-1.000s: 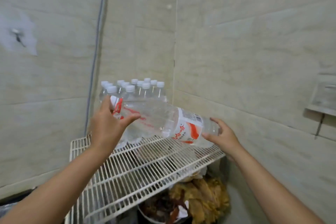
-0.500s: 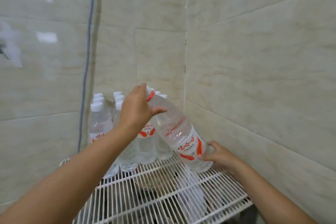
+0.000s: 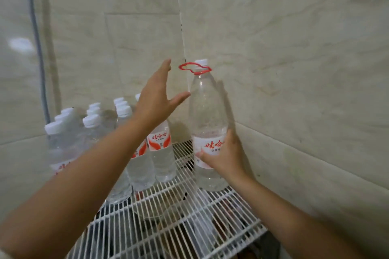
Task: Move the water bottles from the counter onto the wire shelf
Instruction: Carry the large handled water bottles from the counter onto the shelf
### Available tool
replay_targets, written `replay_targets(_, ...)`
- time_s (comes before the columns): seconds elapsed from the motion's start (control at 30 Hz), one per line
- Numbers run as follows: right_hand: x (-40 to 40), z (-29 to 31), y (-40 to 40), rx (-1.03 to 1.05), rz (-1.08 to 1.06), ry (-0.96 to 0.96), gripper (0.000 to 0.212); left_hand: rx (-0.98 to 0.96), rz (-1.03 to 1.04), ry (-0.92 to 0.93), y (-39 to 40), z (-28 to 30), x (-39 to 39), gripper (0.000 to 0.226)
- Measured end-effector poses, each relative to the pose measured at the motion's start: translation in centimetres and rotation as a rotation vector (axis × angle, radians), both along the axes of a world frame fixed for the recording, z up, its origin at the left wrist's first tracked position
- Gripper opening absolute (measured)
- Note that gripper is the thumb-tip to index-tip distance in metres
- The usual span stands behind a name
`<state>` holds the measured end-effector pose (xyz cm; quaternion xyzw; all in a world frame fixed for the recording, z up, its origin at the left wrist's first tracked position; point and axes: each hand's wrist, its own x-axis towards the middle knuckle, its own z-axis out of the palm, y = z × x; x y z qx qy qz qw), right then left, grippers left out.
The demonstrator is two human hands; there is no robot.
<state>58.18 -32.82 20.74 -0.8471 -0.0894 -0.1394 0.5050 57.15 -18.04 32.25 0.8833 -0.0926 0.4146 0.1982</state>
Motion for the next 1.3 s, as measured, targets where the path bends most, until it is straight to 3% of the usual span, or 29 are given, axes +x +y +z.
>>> replay_targets(0.17,-0.3,-0.3,-0.9,-0.039,-0.027,-0.009,0.093,0.268,0.398,0.132,3.1,-3.4,0.4,0.064)
replay_targets(0.33,-1.3,-2.5,1.3,-0.155,-0.06,-0.007,0.104,0.403,0.587,0.188,6.0,-6.2,-0.5,0.069)
replay_targets(0.43,-1.2,-3.1,1.7,-0.202,-0.074,0.007,0.108,0.463,0.627,0.192,7.5,-7.6,-0.7,0.07)
replay_targets(0.63,0.1,-2.0,1.8,-0.165,-0.093,0.028,0.1,0.445,0.6,0.03,9.2,-9.2,0.0,0.067)
replay_targets(0.77,1.9,-1.6,3.3,-0.247,-0.085,0.046,0.096,0.441,0.599,-0.105,10.0,-9.1,-0.4,0.069)
replay_targets(1.07,7.4,-1.0,7.5,-0.262,-0.099,0.036,0.09,0.487,0.733,0.035,11.0,-9.5,-1.4,0.075)
replay_targets(1.3,11.4,-2.3,10.3,-0.391,-0.125,0.004,0.084,0.509,0.721,-0.06,12.2,-10.4,-0.6,0.071)
